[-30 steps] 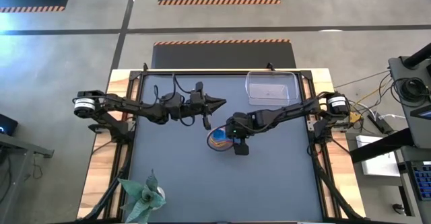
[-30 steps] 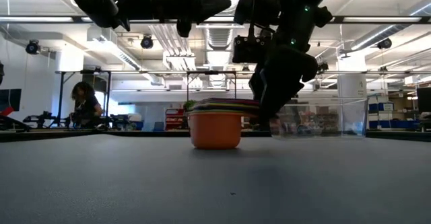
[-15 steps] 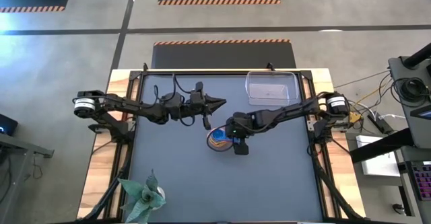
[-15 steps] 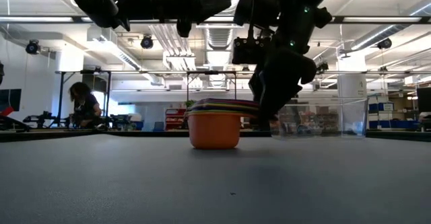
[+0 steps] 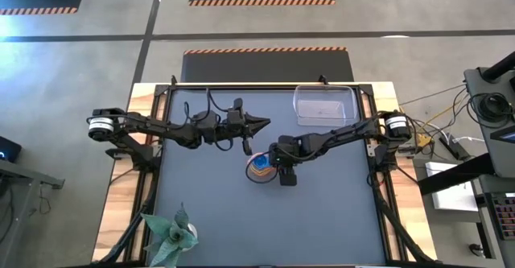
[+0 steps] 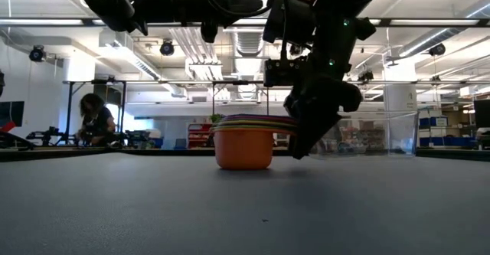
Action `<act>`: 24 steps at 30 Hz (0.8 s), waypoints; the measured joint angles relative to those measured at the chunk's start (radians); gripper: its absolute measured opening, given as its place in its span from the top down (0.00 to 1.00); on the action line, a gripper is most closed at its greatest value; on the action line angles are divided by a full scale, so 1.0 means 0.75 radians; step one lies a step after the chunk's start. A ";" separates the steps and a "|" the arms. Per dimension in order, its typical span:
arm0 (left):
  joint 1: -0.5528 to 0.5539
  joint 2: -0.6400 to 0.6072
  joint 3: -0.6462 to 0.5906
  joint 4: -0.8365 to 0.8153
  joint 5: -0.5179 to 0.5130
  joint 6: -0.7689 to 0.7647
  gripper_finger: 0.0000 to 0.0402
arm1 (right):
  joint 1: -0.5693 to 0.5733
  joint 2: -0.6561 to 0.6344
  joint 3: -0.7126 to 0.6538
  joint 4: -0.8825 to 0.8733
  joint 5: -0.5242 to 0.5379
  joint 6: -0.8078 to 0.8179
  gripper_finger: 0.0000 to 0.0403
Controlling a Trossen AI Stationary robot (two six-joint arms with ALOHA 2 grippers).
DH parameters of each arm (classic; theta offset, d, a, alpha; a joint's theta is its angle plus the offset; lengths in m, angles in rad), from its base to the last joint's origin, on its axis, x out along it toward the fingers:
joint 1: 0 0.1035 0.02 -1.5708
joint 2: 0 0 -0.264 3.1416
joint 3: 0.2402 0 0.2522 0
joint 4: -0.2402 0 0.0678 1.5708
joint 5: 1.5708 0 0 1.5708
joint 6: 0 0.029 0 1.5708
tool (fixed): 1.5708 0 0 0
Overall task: Nest measuring cups in basket
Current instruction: Put the nested measuring cups on top of the transparent bin
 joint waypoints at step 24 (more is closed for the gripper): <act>0.000 0.000 0.000 0.000 -0.001 0.004 1.00 | 0.000 -0.015 0.087 -0.077 -0.004 -0.002 0.71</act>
